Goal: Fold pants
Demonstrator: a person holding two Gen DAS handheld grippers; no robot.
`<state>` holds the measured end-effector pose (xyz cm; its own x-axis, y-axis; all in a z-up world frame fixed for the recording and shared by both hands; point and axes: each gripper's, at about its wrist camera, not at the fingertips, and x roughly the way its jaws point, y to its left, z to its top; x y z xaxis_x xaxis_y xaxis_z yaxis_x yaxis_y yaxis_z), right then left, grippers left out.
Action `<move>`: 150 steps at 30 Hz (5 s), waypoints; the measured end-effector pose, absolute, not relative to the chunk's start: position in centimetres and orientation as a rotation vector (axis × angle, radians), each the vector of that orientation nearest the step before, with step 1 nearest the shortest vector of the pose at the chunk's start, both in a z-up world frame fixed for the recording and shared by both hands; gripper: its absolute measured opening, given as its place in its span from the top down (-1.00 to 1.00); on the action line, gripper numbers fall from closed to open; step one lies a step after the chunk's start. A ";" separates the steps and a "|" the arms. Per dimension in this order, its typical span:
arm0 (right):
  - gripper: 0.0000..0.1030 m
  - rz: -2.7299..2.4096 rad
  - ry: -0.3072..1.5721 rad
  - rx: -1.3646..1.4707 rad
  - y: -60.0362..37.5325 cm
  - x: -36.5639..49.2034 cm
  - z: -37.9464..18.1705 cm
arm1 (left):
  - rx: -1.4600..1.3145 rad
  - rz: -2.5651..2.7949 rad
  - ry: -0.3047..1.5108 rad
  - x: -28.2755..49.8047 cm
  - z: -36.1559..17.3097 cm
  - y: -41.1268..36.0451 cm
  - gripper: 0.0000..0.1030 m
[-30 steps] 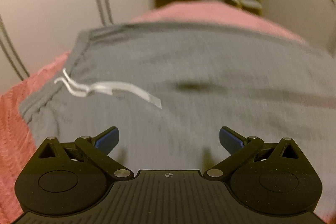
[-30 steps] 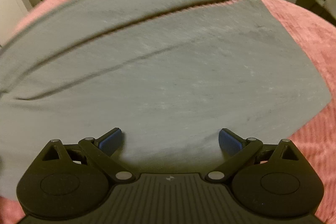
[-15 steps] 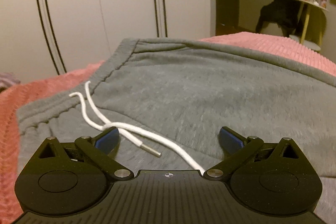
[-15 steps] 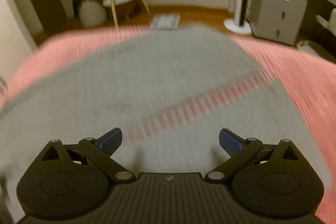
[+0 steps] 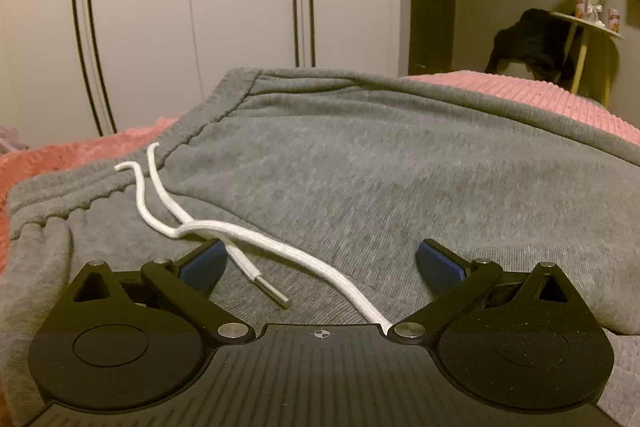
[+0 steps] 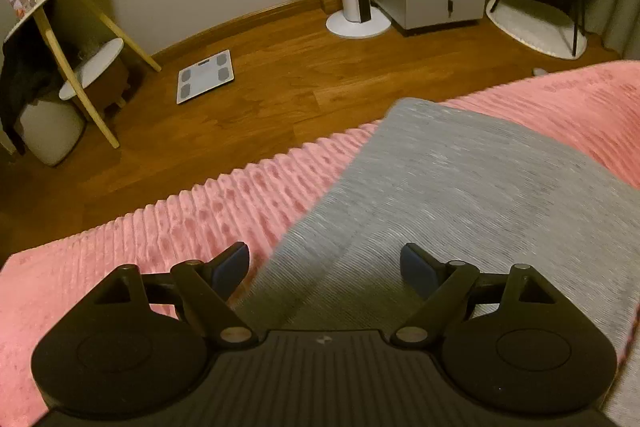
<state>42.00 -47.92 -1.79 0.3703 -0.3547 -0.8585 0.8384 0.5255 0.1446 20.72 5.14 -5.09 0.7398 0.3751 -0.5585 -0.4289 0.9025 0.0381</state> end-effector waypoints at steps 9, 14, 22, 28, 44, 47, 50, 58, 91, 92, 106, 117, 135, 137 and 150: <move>0.78 -0.824 0.809 0.611 -47.6 39.9 -2.5 | -0.143 0.424 0.598 20.9 -5.3 5.8 -1.00; 0.82 -0.693 0.616 0.599 -45.6 30.7 1.6 | -0.172 0.400 0.608 20.8 -5.0 6.4 -1.00; 0.86 -0.689 0.395 0.763 -42.0 6.4 1.2 | -0.197 0.349 0.413 17.8 -1.5 6.6 -1.00; 0.87 -0.752 0.570 0.864 -45.0 0.1 -4.0 | -0.486 0.134 0.495 18.1 -1.5 9.1 -1.00; 0.31 -0.535 0.364 1.158 -51.0 -0.2 -6.8 | -0.800 -0.015 0.743 29.5 -3.4 12.0 -1.00; 0.31 -0.521 0.363 1.178 -51.2 -0.4 -7.0 | -0.847 -0.006 0.747 30.8 -3.6 12.9 -0.96; 0.31 -0.510 0.352 1.222 -51.9 -0.7 -7.3 | -0.889 -0.014 0.763 31.7 -3.9 13.6 -0.51; 0.89 -0.488 0.381 1.188 -52.2 0.3 -5.6 | -1.117 -0.077 0.917 32.7 -6.2 15.6 0.87; 0.68 -0.539 0.538 0.979 -53.7 -7.2 -2.9 | -0.955 0.300 0.735 10.7 -3.3 24.4 -0.17; 0.68 -0.536 0.541 0.981 -53.7 -7.2 -3.0 | -0.960 0.304 0.726 10.2 -3.2 24.6 -0.17; 0.64 -0.533 0.556 0.982 -53.1 -6.4 -3.2 | -1.029 0.317 0.708 8.9 -5.2 26.4 -0.05; 0.38 -0.507 0.564 1.000 -52.3 -6.4 -3.3 | -1.139 0.327 0.691 8.1 -6.7 29.0 -0.16; 0.91 -0.586 0.545 0.968 -53.7 -5.5 -1.4 | -1.050 0.223 0.711 11.9 -3.5 28.8 0.71; 0.92 -0.563 0.518 0.866 -53.0 -4.9 0.8 | -1.072 0.203 0.679 11.6 -2.3 29.1 0.72; 0.85 -0.709 0.673 0.542 -50.1 -5.8 -0.1 | -0.866 0.315 0.847 9.3 -4.5 29.7 0.45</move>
